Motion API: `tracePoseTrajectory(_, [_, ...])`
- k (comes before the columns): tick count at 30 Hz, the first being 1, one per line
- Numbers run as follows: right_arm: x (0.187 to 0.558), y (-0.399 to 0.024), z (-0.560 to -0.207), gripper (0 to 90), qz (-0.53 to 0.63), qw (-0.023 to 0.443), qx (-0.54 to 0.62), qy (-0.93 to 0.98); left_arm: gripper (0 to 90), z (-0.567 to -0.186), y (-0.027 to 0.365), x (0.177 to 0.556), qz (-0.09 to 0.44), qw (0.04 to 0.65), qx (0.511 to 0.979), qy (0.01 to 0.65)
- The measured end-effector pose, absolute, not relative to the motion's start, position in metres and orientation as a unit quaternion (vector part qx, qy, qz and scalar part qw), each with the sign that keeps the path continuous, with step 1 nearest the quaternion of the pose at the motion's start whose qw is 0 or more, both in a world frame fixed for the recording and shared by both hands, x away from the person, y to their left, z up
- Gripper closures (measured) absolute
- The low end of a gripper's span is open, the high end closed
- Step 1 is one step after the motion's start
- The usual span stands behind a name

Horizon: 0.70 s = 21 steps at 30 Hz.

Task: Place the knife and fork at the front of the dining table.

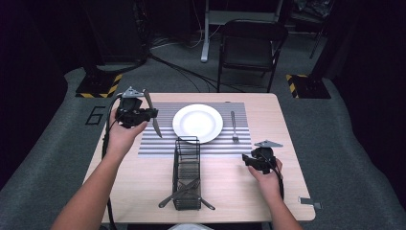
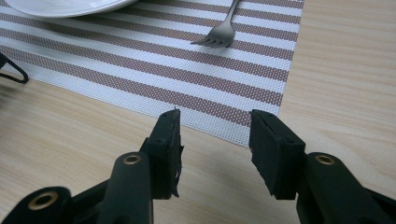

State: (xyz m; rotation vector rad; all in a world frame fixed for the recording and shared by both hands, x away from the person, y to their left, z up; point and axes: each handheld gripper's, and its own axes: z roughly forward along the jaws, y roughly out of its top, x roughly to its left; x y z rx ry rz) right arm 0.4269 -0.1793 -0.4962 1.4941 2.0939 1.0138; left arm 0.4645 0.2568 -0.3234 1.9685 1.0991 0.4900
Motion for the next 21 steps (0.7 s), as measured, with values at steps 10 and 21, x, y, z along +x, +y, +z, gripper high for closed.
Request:
tracePoseTrajectory(10, [0.427,-0.179,-0.497,53.4,0.36,0.186,0.531,0.744,82.3,-0.354,0.274,0.47,0.195,0.396,0.765,0.469])
tracePoseTrajectory(21, [0.427,-0.178,-0.497,53.4,0.361,0.185,0.531,0.744,82.3,-0.384,0.284,0.475,0.184,0.383,0.76,0.491])
